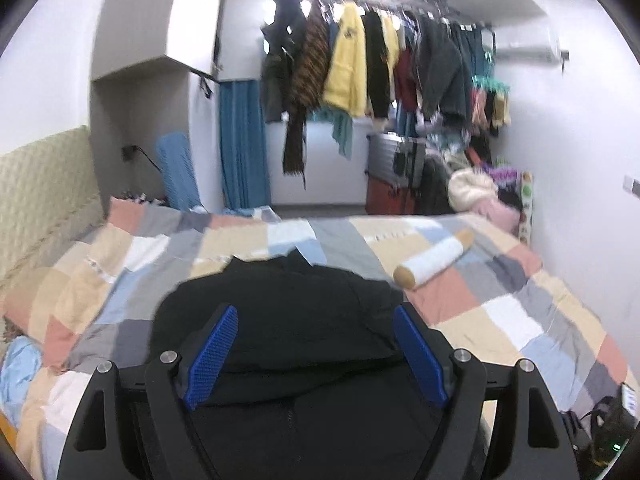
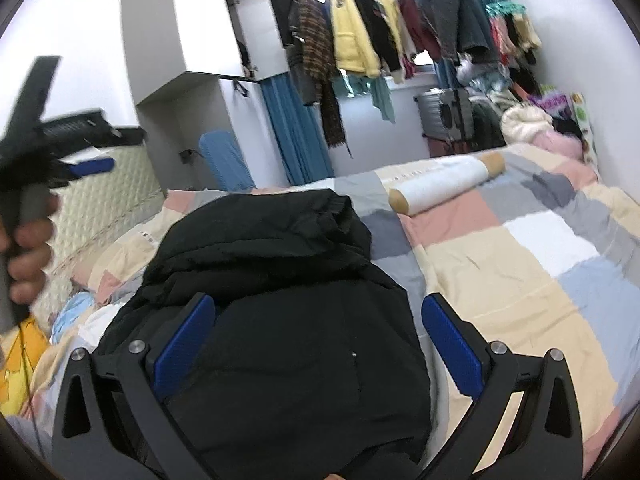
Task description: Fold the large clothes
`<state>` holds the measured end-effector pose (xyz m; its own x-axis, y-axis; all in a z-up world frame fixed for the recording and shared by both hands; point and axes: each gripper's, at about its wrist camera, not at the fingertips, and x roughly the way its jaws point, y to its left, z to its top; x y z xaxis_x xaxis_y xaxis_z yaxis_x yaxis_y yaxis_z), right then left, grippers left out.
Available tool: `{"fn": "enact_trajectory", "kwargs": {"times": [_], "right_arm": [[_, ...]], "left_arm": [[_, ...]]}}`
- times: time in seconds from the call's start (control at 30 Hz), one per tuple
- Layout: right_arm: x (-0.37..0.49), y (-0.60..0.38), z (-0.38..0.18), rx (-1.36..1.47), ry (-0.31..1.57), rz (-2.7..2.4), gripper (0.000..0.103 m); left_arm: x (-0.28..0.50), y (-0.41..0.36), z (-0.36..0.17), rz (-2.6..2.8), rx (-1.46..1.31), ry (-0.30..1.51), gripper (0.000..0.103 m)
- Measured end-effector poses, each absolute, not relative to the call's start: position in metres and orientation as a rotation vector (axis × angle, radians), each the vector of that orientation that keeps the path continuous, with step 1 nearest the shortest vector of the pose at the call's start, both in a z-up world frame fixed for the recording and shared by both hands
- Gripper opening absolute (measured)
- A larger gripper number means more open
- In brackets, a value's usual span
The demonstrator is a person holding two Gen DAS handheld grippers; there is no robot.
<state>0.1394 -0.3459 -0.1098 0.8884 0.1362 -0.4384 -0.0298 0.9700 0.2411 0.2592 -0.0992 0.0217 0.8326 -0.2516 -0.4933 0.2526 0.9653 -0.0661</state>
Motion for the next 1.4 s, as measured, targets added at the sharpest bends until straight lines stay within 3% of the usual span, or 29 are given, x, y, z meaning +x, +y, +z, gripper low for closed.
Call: {"fn": "enact_trajectory", "kwargs": {"times": [0.37,0.83,1.4], "right_arm": [[0.117,-0.322,-0.093,0.178,0.467,0.107,0.103],[0.088,-0.299,-0.094,0.136,0.524,0.160,0.103],[0.112,-0.292,-0.122,0.112,0.692,0.172,0.103]], "left_arm": [[0.169,-0.008,0.039,-0.228,-0.071,0.486,0.080],[0.125,0.050,-0.058,-0.200,-0.128,0.581,0.080],[0.134,0.062,-0.149,-0.152,-0.116,0.756,0.080]]}}
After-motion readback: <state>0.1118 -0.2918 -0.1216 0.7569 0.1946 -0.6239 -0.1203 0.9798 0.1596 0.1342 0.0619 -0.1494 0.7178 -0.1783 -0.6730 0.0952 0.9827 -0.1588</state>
